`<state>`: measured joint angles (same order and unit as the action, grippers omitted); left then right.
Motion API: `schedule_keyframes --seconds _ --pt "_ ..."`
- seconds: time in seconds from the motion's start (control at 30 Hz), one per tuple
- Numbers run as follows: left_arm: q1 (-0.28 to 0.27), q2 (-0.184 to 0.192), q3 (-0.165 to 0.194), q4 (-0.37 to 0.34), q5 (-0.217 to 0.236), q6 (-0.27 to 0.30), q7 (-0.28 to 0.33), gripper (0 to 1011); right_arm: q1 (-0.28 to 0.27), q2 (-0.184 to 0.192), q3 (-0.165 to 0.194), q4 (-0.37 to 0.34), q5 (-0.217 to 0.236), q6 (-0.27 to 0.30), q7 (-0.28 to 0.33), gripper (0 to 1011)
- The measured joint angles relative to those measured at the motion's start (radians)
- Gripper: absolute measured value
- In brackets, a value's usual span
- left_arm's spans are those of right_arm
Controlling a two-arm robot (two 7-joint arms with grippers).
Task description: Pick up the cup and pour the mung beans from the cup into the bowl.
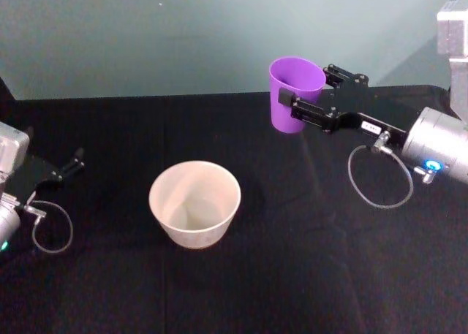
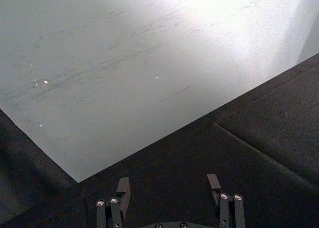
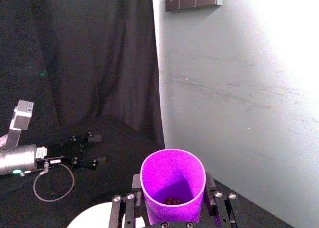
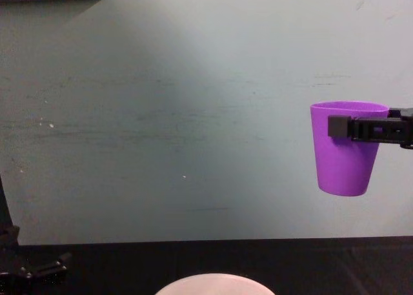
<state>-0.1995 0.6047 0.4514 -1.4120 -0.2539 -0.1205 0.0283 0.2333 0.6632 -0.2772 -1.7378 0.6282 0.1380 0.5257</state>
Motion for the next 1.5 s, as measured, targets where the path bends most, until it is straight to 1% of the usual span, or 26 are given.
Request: schedule_keyframes --seconds 1.5 --pt "0.000 0.000 0.000 0.000 0.000 0.000 0.000 1000 -0.002 -0.004 0.002 0.004 -0.005 0.000 0.000 723"
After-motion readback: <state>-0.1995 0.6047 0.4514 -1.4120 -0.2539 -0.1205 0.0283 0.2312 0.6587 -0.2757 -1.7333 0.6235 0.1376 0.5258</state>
